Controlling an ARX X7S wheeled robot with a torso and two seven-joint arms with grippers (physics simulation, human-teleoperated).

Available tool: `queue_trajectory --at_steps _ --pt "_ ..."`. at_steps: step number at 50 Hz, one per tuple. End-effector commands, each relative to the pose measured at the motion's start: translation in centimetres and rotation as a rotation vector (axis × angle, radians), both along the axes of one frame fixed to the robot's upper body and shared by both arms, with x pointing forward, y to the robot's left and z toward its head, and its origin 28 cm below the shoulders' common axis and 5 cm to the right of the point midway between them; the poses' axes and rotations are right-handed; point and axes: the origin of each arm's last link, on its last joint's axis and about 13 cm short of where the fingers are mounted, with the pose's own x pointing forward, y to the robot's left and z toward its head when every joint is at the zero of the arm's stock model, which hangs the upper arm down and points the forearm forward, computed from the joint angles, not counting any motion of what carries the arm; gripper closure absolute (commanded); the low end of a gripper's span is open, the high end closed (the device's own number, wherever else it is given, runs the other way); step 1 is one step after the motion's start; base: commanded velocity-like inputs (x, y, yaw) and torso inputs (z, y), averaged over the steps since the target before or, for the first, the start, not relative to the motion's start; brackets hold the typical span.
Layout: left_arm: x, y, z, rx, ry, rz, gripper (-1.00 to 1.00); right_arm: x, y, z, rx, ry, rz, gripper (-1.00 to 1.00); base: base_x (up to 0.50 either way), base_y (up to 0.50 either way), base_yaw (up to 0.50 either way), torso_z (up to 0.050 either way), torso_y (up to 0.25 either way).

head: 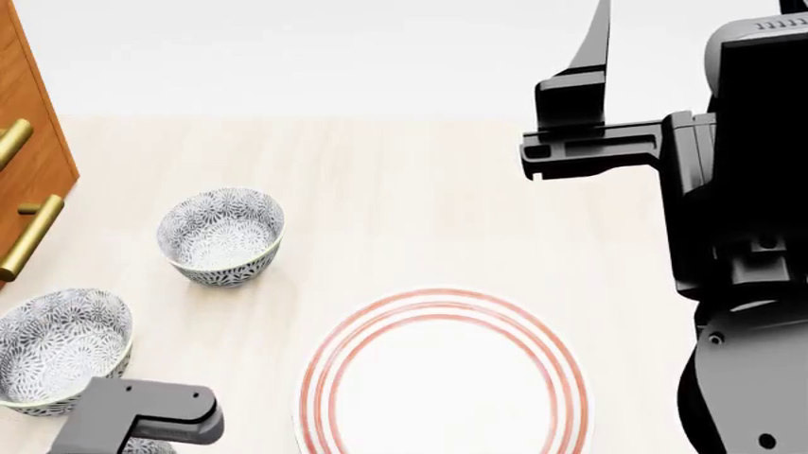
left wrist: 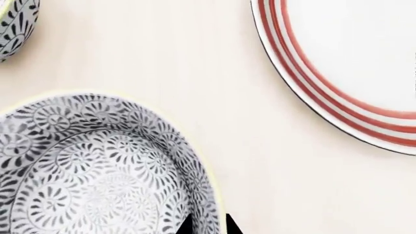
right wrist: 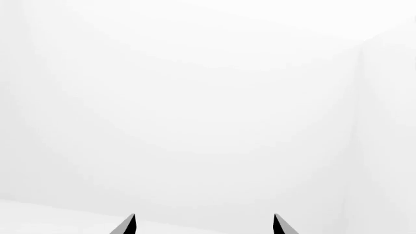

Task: Put the bowl at the front on the plate.

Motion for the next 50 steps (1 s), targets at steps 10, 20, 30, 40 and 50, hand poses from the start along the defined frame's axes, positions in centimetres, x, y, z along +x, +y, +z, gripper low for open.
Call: queue_trajectory --at_steps 10,20,30,40,50 --pt "0.18 -0.07 -0.01 0.046 -0.147 -0.022 1.00 0.05 0.02 0.21 0.000 -0.006 0.002 -1.00 0.00 0.00 0.00 0.000 0.000" --pt "0.25 -0.01 -0.11 0.065 -0.193 -0.010 1.00 0.11 0.04 0.25 -0.002 -0.009 0.004 -1.00 0.00 0.00 0.00 0.000 0.000" --pt "0.26 0.03 0.30 0.093 -0.244 -0.016 1.00 0.13 0.00 0.03 0.002 -0.008 0.003 -1.00 0.00 0.00 0.00 0.000 0.000" --pt "0.31 0.08 0.51 0.112 -0.282 -0.016 1.00 0.13 -0.02 -0.02 0.004 -0.008 -0.001 -1.00 0.00 0.00 0.00 0.000 0.000" --pt "0.18 0.03 0.74 0.129 -0.315 -0.021 1.00 0.09 -0.09 -0.14 0.008 -0.007 -0.005 -1.00 0.00 0.00 0.00 0.000 0.000"
